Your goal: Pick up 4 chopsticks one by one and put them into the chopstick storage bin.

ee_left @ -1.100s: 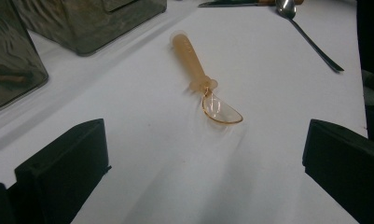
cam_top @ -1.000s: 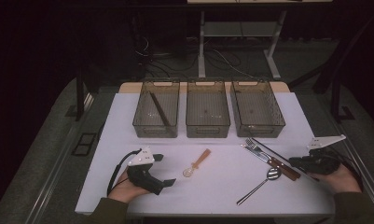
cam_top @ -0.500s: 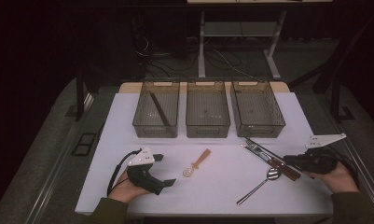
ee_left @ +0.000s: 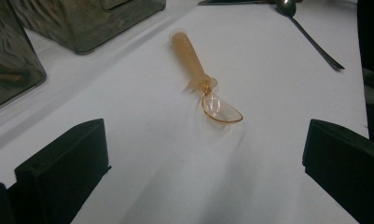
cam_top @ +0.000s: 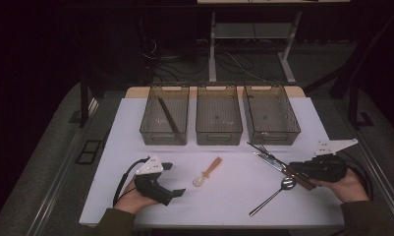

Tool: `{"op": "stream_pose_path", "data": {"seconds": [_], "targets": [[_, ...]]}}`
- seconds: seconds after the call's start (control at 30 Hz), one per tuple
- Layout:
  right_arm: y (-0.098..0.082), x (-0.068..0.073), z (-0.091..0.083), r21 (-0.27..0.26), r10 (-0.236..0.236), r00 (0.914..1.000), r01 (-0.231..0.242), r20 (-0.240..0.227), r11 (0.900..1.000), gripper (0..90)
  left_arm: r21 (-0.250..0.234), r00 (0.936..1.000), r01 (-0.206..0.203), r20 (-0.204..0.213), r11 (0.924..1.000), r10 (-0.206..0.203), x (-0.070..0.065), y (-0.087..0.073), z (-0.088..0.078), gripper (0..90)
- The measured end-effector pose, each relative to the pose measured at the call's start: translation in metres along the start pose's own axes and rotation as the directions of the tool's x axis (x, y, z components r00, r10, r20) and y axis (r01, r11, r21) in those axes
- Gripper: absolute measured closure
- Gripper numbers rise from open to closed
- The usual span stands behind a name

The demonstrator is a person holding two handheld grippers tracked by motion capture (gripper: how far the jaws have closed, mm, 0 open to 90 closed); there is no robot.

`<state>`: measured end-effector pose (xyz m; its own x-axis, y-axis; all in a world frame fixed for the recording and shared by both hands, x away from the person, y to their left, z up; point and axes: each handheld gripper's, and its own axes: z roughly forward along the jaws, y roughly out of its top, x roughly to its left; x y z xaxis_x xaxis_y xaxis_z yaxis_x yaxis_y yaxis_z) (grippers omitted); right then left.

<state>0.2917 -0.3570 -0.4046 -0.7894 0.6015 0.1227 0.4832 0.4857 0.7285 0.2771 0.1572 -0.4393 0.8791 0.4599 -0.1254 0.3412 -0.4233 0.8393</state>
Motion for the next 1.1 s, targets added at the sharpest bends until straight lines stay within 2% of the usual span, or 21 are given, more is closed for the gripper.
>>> {"op": "stream_pose_path", "data": {"seconds": [0.53, 0.7, 0.83, 1.1], "targets": [[0.026, 0.021, 0.019, -0.022, -0.032, 0.9987, 0.032, -0.039, 0.999, 85.2, 0.0, 1.0, -0.002, 0.0, 1.0, 0.002, 0.0, 0.0, 0.0, 0.0], [0.034, 0.025, 0.022, -0.039, -0.027, 0.9985, 0.025, -0.049, 0.999, 85.2, 0.002, 1.0, -0.001, 0.001, 1.0, 0.001, 0.0, 0.0, 0.0, 0.0], [0.041, 0.028, 0.026, -0.049, -0.031, 0.9984, 0.029, -0.048, 0.998, 85.2, 0.001, 0.9999, 0.017, -0.002, 0.9999, -0.017, 0.001, -0.002, 0.001, 0.0], [0.058, 0.035, 0.037, -0.047, -0.025, 0.9984, 0.022, -0.05, 0.999, 85.2, -0.005, 0.9999, 0.012, -0.002, 0.9999, -0.012, 0.001, -0.002, 0.001, 0.0]]}}
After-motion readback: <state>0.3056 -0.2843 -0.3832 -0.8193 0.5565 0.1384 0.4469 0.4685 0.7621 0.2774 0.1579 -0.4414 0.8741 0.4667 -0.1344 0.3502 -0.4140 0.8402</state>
